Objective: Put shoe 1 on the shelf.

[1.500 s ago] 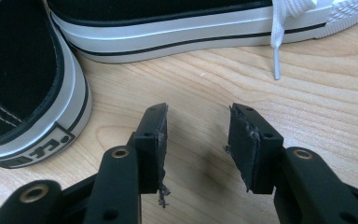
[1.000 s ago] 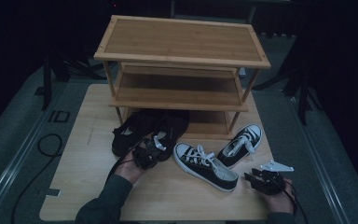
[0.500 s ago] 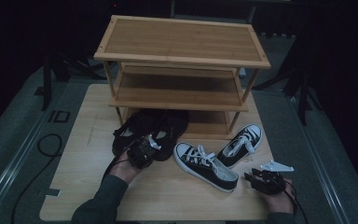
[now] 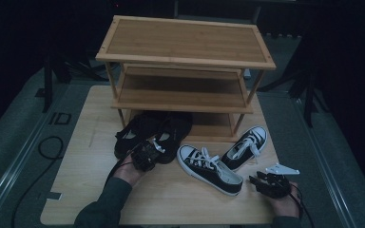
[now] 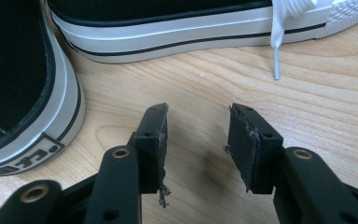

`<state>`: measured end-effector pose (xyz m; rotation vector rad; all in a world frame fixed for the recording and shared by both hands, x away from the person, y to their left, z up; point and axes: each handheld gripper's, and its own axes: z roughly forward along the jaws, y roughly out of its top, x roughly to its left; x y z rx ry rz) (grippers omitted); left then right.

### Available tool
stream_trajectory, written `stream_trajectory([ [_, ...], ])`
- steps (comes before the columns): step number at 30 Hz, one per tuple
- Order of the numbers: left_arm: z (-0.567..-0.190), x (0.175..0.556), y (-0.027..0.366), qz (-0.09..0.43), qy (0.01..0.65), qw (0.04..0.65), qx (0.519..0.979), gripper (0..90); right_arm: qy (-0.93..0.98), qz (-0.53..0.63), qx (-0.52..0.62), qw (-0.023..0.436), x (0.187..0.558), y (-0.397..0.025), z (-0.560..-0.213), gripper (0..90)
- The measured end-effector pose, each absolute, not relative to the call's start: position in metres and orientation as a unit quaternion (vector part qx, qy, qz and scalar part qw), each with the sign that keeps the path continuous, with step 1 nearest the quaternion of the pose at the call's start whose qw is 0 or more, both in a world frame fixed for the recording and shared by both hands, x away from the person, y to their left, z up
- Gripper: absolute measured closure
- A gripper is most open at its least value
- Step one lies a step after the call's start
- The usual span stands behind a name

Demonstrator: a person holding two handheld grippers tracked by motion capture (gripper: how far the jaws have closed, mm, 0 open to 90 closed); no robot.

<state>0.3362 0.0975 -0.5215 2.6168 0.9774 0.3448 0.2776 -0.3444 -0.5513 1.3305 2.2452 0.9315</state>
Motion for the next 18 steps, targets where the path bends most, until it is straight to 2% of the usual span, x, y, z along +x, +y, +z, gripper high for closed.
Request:
stream_trajectory([
  [9, -0.518, 0.338, 0.090, 0.131, 0.336, 0.158, 0.919, 89.9, 0.796, 0.329, 0.473, 0.186, 0.278, -0.344, -0.551, 57.1],
  [18, -0.519, 0.350, 0.072, 0.136, 0.343, 0.181, 0.912, 89.8, 0.796, 0.330, 0.472, 0.185, 0.278, -0.344, -0.551, 57.1],
])
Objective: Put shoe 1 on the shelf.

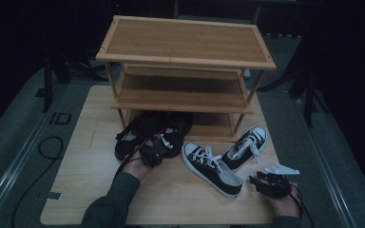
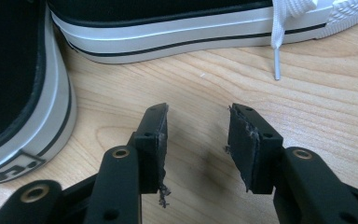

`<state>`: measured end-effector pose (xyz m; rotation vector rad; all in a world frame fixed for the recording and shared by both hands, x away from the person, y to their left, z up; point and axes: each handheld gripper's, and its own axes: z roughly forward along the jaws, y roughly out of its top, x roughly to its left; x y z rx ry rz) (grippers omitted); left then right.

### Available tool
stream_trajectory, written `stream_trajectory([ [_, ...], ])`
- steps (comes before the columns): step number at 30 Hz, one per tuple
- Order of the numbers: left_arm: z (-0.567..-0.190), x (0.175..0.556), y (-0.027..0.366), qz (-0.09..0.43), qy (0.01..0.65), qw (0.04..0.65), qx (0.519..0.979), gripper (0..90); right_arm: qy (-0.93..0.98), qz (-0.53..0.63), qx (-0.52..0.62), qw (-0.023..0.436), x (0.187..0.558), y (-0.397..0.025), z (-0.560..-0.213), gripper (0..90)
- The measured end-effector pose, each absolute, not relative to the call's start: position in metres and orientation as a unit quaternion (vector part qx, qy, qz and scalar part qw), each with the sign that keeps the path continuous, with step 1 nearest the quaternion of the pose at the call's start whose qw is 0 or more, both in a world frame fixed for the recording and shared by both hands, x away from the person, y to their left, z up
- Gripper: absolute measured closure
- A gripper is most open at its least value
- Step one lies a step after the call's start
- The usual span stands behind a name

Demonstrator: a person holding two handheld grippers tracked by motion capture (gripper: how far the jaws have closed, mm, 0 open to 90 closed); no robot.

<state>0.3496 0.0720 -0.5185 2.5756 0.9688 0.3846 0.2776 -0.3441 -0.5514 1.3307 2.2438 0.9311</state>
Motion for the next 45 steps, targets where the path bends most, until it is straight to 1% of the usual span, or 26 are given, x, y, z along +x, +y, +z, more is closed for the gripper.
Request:
stream_trajectory([
  [7, -0.519, 0.346, 0.079, 0.135, 0.348, 0.186, 0.909, 89.1, 0.796, 0.332, 0.472, 0.184, 0.278, -0.345, -0.551, 57.2],
  [10, -0.519, 0.346, 0.092, 0.142, 0.364, 0.184, 0.902, 89.1, 0.796, 0.331, 0.472, 0.184, 0.278, -0.344, -0.551, 57.2],
  [15, -0.520, 0.350, 0.097, 0.153, 0.379, 0.181, 0.895, 89.0, 0.796, 0.330, 0.473, 0.185, 0.277, -0.344, -0.551, 57.2],
  [19, -0.521, 0.354, 0.088, 0.154, 0.377, 0.191, 0.893, 89.1, 0.796, 0.331, 0.472, 0.185, 0.277, -0.344, -0.551, 57.2],
  [22, -0.523, 0.355, 0.081, 0.159, 0.376, 0.177, 0.896, 89.1, 0.796, 0.331, 0.472, 0.185, 0.278, -0.344, -0.551, 57.2],
  [36, -0.524, 0.364, 0.069, 0.158, 0.370, 0.186, 0.896, 89.2, 0.796, 0.331, 0.472, 0.185, 0.278, -0.344, -0.551, 57.2],
  [45, -0.525, 0.371, 0.058, 0.147, 0.365, 0.195, 0.899, 89.6, 0.796, 0.331, 0.472, 0.184, 0.278, -0.344, -0.551, 57.3],
])
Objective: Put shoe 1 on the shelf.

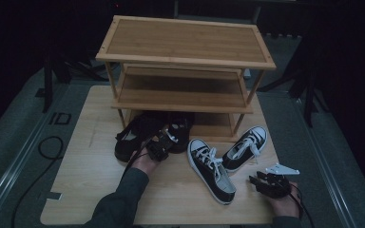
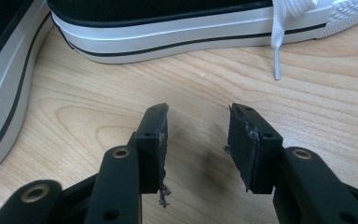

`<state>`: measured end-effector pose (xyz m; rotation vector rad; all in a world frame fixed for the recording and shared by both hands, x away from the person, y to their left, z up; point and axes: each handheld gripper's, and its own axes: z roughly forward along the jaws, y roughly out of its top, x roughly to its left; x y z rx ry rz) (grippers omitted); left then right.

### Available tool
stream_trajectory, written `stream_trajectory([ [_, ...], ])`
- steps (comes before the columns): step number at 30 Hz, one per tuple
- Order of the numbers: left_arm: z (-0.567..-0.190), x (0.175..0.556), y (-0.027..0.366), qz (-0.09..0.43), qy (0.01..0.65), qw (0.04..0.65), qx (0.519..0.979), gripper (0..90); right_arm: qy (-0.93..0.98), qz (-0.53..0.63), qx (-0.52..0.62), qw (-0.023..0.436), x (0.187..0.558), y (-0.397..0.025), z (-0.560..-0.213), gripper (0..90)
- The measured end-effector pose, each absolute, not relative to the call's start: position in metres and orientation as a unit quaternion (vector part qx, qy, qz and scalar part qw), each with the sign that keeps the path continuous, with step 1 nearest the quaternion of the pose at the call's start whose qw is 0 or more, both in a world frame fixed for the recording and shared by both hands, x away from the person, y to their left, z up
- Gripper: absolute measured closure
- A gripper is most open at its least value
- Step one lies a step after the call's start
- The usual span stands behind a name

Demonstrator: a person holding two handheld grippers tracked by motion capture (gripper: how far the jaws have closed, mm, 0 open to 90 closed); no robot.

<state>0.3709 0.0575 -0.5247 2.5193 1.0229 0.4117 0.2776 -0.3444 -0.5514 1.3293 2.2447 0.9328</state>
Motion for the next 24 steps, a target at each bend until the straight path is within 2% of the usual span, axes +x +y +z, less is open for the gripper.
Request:
stream_trajectory([
  [12, -0.515, 0.368, 0.065, 0.143, 0.365, 0.221, 0.893, 89.8, 0.796, 0.331, 0.472, 0.185, 0.277, -0.344, -0.551, 57.4],
  [24, -0.515, 0.375, 0.054, 0.145, 0.364, 0.220, 0.893, 89.8, 0.796, 0.331, 0.472, 0.185, 0.278, -0.344, -0.551, 57.5],
])
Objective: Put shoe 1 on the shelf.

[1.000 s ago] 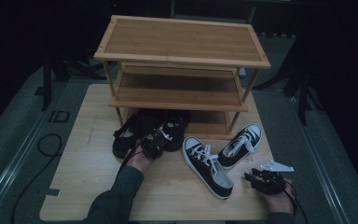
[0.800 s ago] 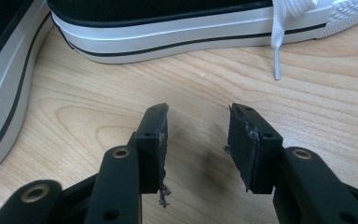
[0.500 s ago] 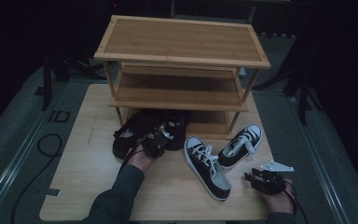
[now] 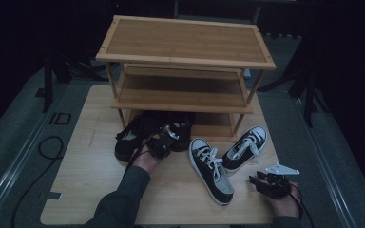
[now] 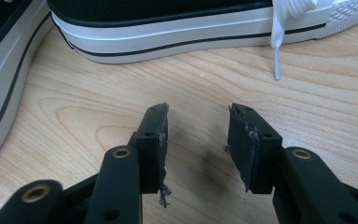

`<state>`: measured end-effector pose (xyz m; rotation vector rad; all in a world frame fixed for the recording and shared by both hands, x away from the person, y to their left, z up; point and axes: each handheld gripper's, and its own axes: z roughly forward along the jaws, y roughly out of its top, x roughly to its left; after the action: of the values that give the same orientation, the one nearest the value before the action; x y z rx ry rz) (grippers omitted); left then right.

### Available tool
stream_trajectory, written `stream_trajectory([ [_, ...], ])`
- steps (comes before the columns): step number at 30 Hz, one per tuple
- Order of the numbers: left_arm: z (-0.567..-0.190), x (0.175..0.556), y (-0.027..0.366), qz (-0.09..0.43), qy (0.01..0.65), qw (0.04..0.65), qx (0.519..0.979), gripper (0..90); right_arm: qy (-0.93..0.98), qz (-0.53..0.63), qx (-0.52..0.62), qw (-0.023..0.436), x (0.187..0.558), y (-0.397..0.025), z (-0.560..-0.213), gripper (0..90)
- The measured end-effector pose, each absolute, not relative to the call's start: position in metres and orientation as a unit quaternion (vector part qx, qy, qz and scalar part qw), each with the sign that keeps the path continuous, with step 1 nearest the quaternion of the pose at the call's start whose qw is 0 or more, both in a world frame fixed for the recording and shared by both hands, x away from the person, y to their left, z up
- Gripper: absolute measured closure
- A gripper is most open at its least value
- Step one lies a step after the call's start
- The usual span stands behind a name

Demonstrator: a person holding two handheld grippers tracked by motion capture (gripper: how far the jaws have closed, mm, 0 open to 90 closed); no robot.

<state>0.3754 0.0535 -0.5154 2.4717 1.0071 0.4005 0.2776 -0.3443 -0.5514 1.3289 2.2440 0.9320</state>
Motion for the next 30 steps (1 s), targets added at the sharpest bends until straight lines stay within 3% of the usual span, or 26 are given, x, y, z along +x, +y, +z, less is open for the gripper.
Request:
stream_trajectory([
  [30, -0.520, 0.396, 0.034, 0.140, 0.365, 0.239, 0.889, 89.7, 0.796, 0.332, 0.471, 0.184, 0.278, -0.345, -0.551, 57.7],
])
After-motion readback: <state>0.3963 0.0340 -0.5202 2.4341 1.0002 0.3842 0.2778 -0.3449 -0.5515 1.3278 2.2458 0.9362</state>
